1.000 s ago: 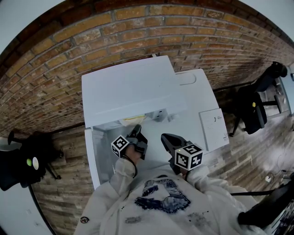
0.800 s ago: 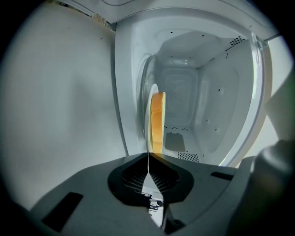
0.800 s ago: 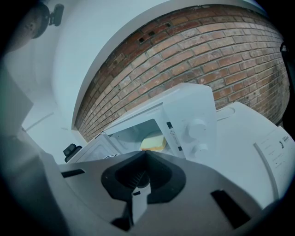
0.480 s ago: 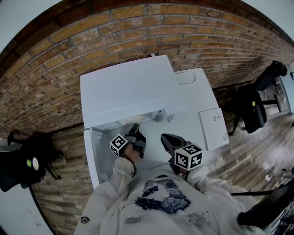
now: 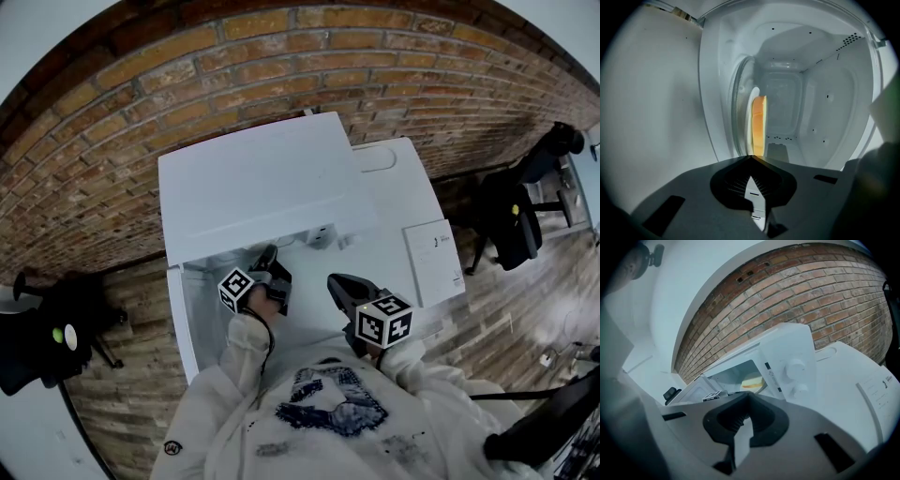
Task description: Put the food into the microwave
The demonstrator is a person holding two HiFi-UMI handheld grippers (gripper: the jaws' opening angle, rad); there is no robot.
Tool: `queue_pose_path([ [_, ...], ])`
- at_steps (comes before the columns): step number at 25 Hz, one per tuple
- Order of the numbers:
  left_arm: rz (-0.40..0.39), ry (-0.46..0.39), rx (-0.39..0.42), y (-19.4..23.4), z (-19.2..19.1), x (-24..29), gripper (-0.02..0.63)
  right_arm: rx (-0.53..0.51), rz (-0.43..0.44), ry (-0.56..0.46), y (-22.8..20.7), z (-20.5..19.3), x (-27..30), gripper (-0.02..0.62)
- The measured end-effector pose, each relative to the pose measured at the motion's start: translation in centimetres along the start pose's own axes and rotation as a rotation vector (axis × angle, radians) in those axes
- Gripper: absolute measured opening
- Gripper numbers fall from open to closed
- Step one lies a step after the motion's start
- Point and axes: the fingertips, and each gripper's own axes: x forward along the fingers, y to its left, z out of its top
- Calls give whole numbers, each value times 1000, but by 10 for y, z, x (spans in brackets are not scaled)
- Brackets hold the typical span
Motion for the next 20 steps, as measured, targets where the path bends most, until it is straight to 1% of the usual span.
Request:
queue_pose_path([
  [10, -4, 13, -3, -3, -1, 8, 8, 4, -8, 0, -3, 1, 1, 14],
  [17, 9, 25, -9, -2, -3, 5, 8, 2, -3, 1, 0, 1, 2, 14],
  [20, 12, 38, 3, -1, -8, 2, 8, -1, 2, 4, 1, -1, 2, 14],
])
